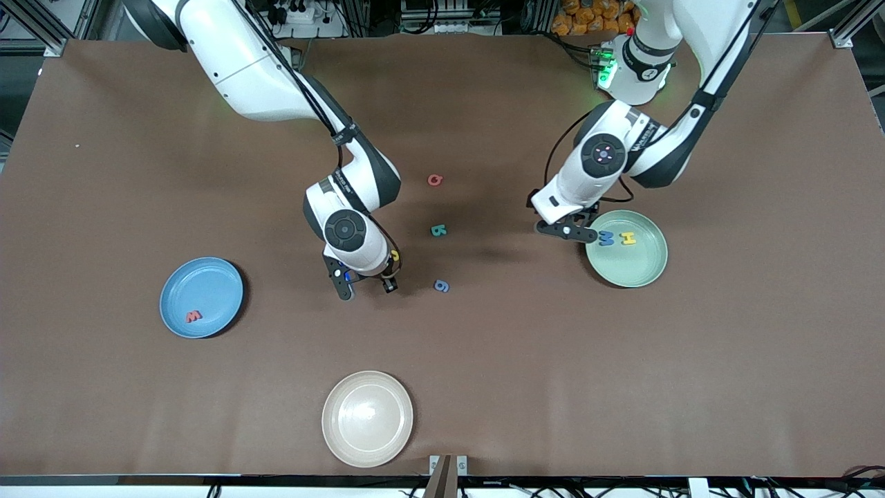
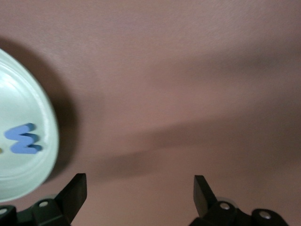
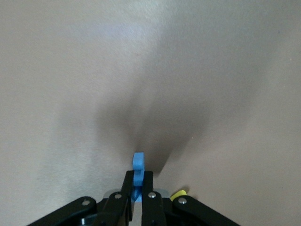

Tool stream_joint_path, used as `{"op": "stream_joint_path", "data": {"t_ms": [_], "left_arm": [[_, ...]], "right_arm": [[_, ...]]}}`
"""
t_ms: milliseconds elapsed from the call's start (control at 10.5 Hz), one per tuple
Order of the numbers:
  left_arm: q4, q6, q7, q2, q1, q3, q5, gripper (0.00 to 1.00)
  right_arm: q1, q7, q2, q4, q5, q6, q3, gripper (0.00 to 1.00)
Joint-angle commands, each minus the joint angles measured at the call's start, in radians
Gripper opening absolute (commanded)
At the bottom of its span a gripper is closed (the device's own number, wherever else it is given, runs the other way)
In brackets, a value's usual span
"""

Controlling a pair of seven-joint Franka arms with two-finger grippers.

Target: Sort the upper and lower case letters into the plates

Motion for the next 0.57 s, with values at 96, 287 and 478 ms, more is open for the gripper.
{"op": "stream_joint_path", "data": {"t_ms": [96, 287, 478], "left_arm": [[0.115, -0.001, -0.298, 0.078, -0.104, -0.001, -0.018, 1.0], [0.237, -0.002, -0.519, 0.179, -0.17, 0.004, -0.002, 1.0], [0.363, -0.004, -0.645, 0.287, -0.259, 0.04, 0.015, 1.0]], "right_arm": [[-0.022, -0.06, -0.155, -0.037, -0.041, -0.104, -0.06, 0.0], [-0.101, -0.247, -0.203, -0.037, -0.049, -0.181, -0.089, 0.0], [-0.248, -0.482, -0.206, -0.037, -0.048, -0.219, -0.088, 0.0]]}}
